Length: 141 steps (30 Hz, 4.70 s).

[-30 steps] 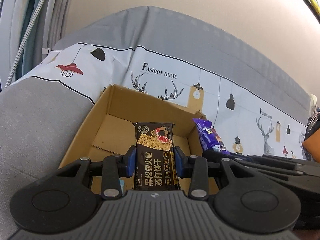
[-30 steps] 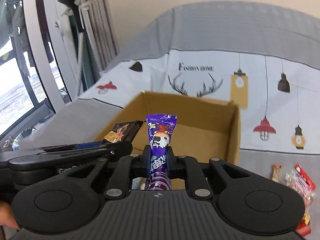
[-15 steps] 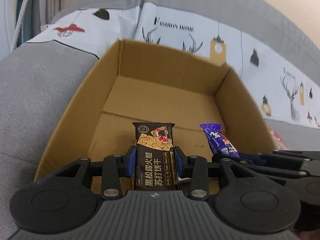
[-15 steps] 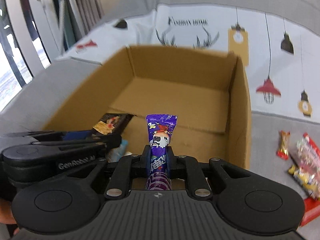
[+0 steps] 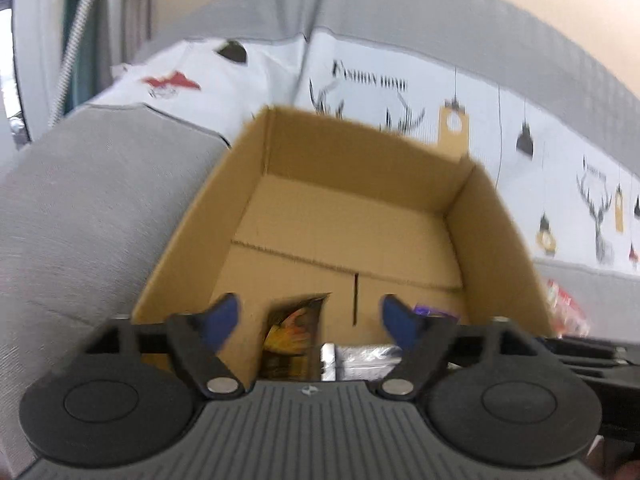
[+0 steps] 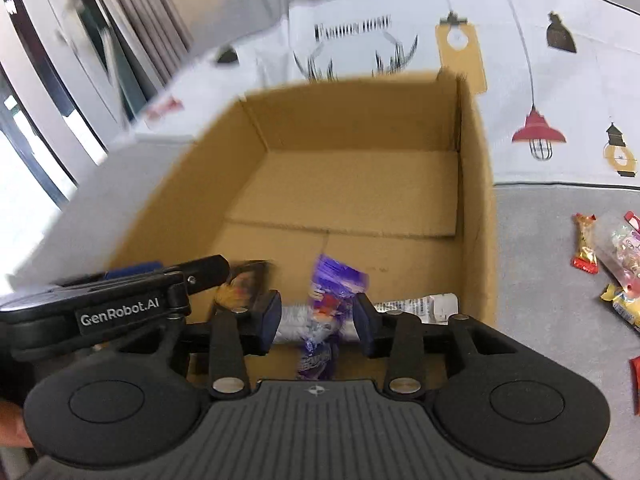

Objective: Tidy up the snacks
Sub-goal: 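Open both tools to drop the snacks into the box, then grasp the yellow snack bag with the left tool while the right grasps the red packet, then lift the yellow bag and red packet toward the box with both tools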

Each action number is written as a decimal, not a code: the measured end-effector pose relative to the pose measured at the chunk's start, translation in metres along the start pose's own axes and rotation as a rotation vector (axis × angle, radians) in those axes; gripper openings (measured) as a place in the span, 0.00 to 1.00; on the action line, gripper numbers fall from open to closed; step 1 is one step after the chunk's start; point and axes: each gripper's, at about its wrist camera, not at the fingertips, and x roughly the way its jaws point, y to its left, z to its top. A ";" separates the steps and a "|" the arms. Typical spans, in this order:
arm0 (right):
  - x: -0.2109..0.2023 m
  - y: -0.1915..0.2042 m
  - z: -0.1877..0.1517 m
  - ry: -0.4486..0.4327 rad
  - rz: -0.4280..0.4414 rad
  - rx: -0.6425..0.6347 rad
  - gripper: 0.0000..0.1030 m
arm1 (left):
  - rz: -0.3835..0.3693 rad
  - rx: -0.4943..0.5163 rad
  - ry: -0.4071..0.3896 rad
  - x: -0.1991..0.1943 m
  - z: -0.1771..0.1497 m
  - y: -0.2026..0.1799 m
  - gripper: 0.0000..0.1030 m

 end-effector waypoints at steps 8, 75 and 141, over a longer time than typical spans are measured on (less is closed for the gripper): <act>-0.104 -0.058 -0.024 -0.208 -0.051 -0.001 1.00 | -0.144 0.105 -0.111 -0.051 -0.008 -0.088 1.00; -0.059 -0.240 -0.066 0.024 -0.318 -0.064 0.60 | -0.358 0.304 0.293 0.110 -0.087 -0.251 0.15; -0.076 -0.282 -0.042 -0.118 -0.492 0.082 0.06 | -0.336 0.345 0.159 0.076 -0.089 -0.260 0.15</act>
